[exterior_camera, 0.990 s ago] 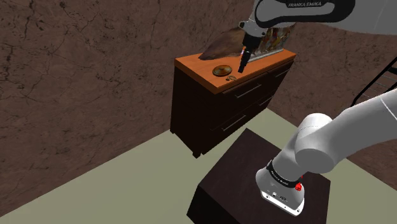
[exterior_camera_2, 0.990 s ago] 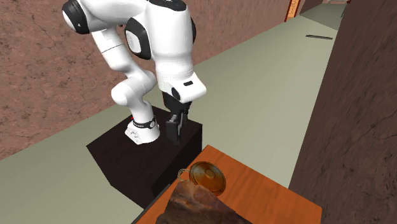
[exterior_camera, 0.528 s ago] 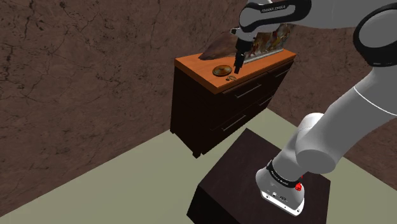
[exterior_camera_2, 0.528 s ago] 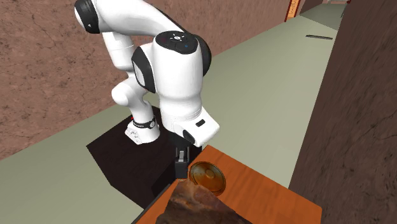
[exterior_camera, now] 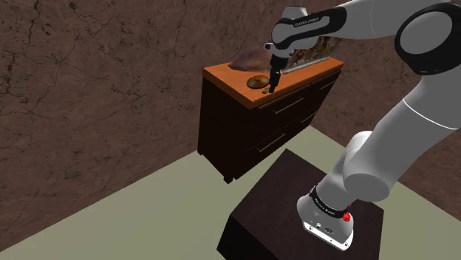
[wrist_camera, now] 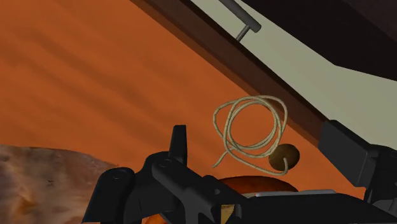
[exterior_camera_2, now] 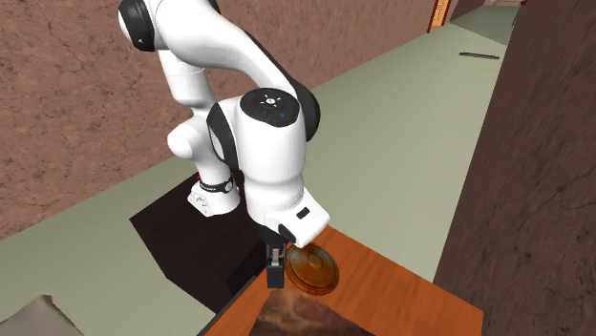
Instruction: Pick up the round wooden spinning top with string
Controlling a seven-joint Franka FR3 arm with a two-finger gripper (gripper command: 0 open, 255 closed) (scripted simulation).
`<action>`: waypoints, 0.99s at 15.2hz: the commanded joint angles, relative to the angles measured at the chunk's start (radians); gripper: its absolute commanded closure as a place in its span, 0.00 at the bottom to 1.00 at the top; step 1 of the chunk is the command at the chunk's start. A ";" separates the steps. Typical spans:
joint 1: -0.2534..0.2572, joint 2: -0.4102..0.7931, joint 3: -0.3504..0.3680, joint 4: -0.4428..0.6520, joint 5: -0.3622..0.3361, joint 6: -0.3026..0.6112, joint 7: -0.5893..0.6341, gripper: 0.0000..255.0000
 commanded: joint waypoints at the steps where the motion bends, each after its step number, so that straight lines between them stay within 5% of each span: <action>1: 0.000 0.003 0.000 -0.007 0.001 0.009 0.000 0.00; 2: 0.001 0.004 0.000 -0.005 0.003 0.009 0.000 1.00; 15: 0.001 -0.017 0.004 0.030 -0.009 -0.044 0.008 1.00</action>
